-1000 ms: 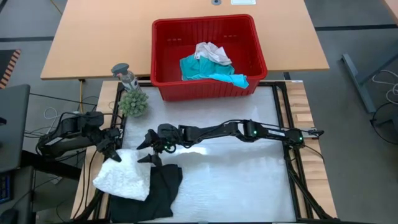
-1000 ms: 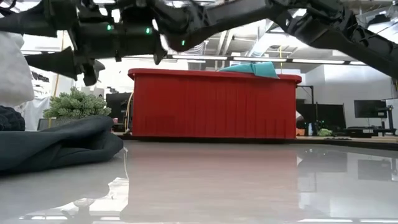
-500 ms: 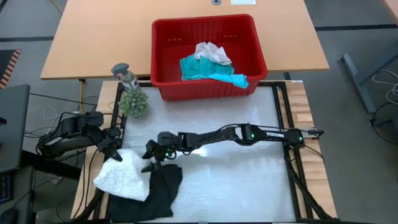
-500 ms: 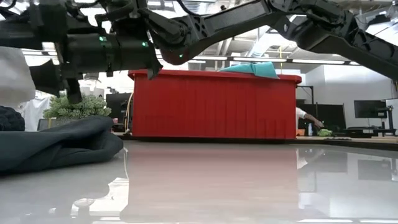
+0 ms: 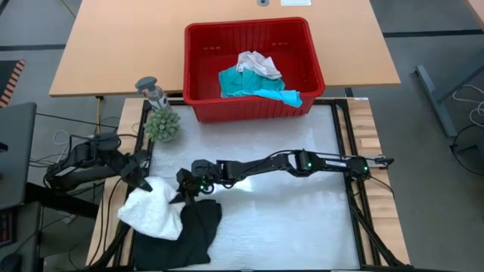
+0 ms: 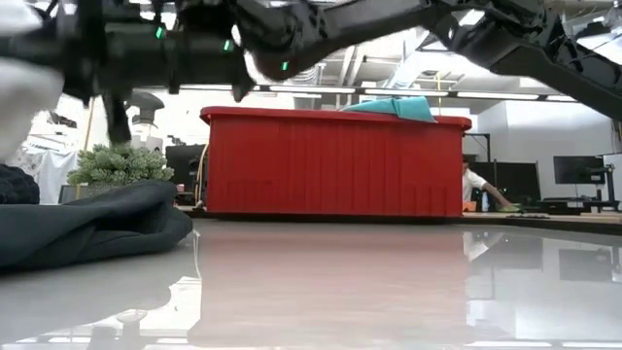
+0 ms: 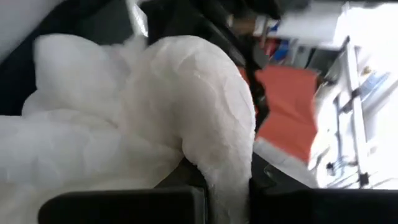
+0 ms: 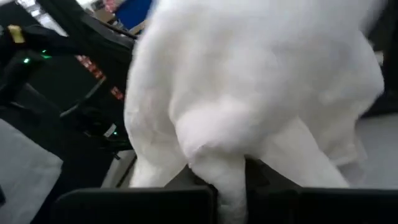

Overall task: Fold Laundry from Bin
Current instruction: Stack the white dress on top of the black shorts

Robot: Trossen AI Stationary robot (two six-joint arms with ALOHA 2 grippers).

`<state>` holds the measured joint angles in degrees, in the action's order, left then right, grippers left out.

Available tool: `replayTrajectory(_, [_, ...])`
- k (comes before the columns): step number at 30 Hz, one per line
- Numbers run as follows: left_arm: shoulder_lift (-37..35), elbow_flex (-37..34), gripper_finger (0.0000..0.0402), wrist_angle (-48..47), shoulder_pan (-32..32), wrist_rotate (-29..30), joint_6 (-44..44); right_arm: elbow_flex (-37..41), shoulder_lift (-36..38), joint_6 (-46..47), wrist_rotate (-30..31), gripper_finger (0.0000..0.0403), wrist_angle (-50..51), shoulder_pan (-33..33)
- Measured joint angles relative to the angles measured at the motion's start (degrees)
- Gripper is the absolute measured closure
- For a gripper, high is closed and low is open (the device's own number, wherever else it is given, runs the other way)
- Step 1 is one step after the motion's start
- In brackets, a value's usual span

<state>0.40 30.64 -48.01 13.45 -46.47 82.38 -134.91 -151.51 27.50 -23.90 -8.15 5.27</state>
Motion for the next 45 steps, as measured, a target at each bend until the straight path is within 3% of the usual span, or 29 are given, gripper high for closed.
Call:
replayTrajectory(5, [3.73, 3.73, 0.0383, 2.73, 0.0, 5.11, 1.8, -0.09, 8.43, -6.61, 0.39, 0.0366, 11.32, 1.3])
replayTrajectory(9, [9.95, 7.45, 0.0384, 2.47, 0.02, 8.19, -3.55, -0.24, 13.71, -11.96, 0.5, 0.0366, 22.71, 2.21])
replayTrajectory(13, [16.98, 9.69, 0.0385, 1.76, -0.04, 8.62, -7.81, -0.18, 14.37, -12.55, 0.86, 0.0366, 30.93, 4.03])
replayTrajectory(17, [21.96, 12.2, 0.0385, 1.72, -2.44, 5.22, -6.07, -0.13, 14.49, -12.39, 1.55, 0.0366, 32.88, 6.67])
replayTrajectory(22, [25.73, 17.28, 0.0386, 1.99, -8.73, 2.27, -0.24, -0.13, 15.5, -11.62, 1.14, 0.0366, 29.95, 8.54])
replayTrajectory(28, [29.29, 22.95, 0.0385, 2.14, -17.62, 2.65, 8.12, -0.12, 15.46, -7.15, -2.2, 0.0366, 19.11, 9.83])
replayTrajectory(35, [33.53, 30.34, 0.0385, 0.93, -27.22, 5.07, 15.07, 0.29, 14.54, -7.24, 2.93, 0.0366, 11.43, 11.4])
replayTrajectory(40, [36.07, 35.61, 0.0385, -2.38, -32.16, 6.05, 16.92, -0.26, 10.07, 1.71, 4.82, 0.0366, -1.99, 12.46])
replayTrajectory(45, [39.09, 38.66, 0.0385, -11.74, -35.44, 7.27, 15.68, 0.32, 5.69, 11.54, 10.11, 0.0366, -11.04, 14.07])
